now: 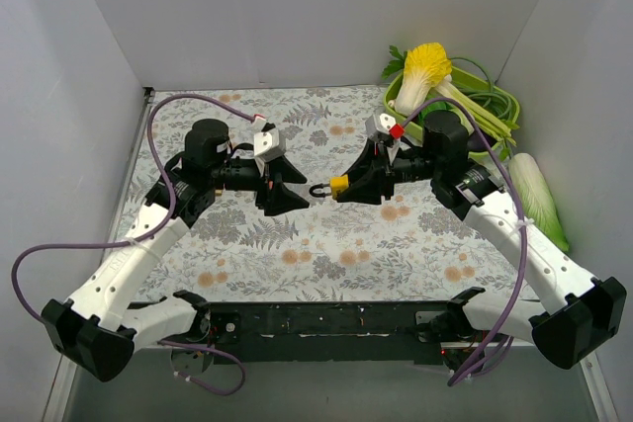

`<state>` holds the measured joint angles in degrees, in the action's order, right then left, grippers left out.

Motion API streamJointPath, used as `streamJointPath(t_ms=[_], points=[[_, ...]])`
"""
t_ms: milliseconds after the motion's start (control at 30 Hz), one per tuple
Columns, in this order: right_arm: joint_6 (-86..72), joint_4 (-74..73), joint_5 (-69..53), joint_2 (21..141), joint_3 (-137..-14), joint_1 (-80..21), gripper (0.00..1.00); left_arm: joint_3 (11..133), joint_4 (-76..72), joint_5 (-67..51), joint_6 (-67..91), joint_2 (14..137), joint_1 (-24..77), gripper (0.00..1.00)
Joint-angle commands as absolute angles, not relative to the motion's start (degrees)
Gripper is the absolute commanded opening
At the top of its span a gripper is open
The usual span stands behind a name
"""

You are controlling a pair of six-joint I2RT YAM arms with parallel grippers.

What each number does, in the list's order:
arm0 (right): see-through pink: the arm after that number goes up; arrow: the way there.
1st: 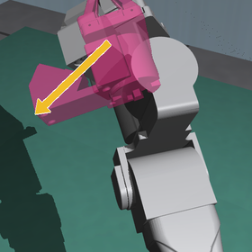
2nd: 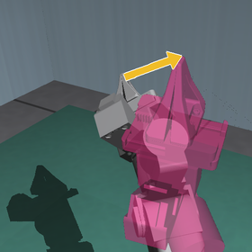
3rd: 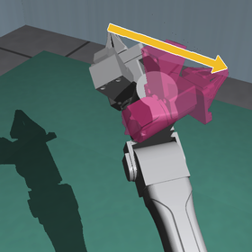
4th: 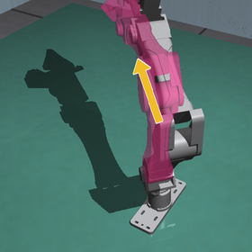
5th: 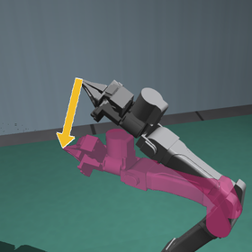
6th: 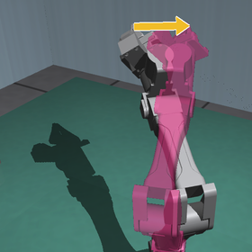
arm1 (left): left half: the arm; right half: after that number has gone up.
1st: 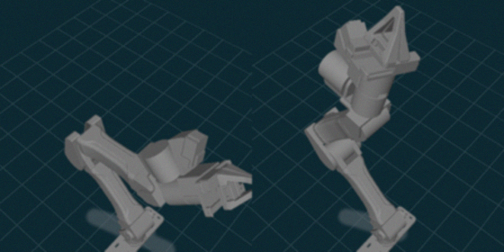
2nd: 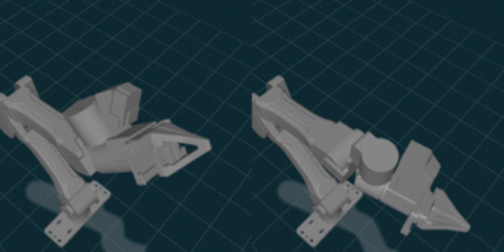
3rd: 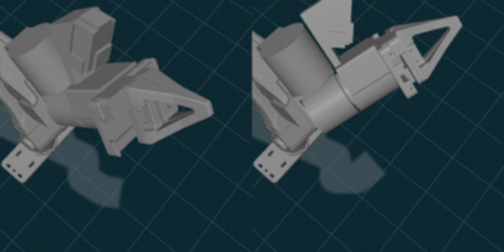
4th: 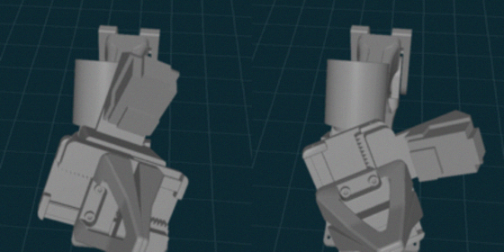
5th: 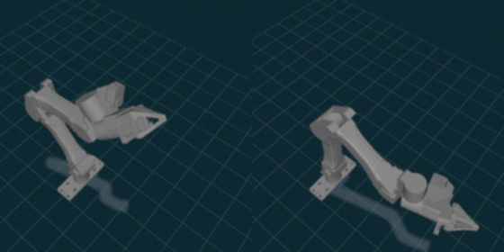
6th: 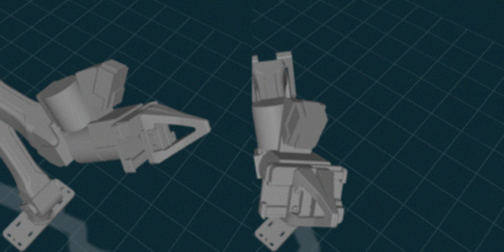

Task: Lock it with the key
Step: Lock the lock.

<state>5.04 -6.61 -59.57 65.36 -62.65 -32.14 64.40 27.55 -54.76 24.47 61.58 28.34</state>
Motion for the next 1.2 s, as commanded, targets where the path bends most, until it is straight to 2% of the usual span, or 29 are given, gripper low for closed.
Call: streamJointPath(t_ms=[0, 200, 267, 500, 567, 633, 833, 900, 967, 1000, 1167], points=[[0.9, 2.0, -63.1, 64.6, -63.5, -32.2, 0.01, 66.0, 22.1, -58.3, 29.7, 62.8, 28.4, 0.54], [0.7, 2.7, -62.8, 65.3, -64.0, -32.3, 0.01, 67.0, 21.9, -59.1, 30.8, 64.2, 29.3, 0.31], [0.8, 2.7, -62.6, 65.3, -63.9, -32.3, 0.01, 67.0, 21.6, -59.2, 31.1, 64.2, 29.6, 0.29], [1.8, 1.6, -60.6, 65.6, -63.9, -32.3, 0.01, 67.1, 20.6, -59.6, 31.5, 64.4, 30.8, 0.34], [1.9, 1.3, -60.5, 65.7, -63.8, -32.3, 0.01, 66.9, 20.7, -59.7, 31.4, 64.2, 31.0, 0.42], [1.9, 1.3, -60.5, 65.7, -63.9, -32.3, 0.01, 66.4, 20.7, -59.5, 30.6, 64.1, 30.9, 0.46], [2.5, 1.1, -60.9, 65.5, -63.8, -32.3, 0.01, 66.3, 23.8, -58.8, 27.3, 64.0, 31.0, 0.50], [2.6, 1.0, -61.0, 65.3, -63.6, -32.3, 0.01, 66.2, 24.9, -58.5, 25.8, 64.3, 31.0, 0.54], [2.6, 0.8, -61.3, 65.4, -63.5, -32.3, 0.01, 66.1, 25.6, -58.3, 25.4, 64.5, 30.9, 0.52], [2.6, 0.6, -61.4, 65.4, -63.4, -32.4, 0.01, 66.1, 25.5, -58.3, 25.3, 64.3, 31.1, 0.43], [2.8, 0.5, -61.1, 65.4, -63.0, -32.5, 0.01, 66.4, 23.5, -57.4, 26.6, 63.9, 31.0, 0.31]])
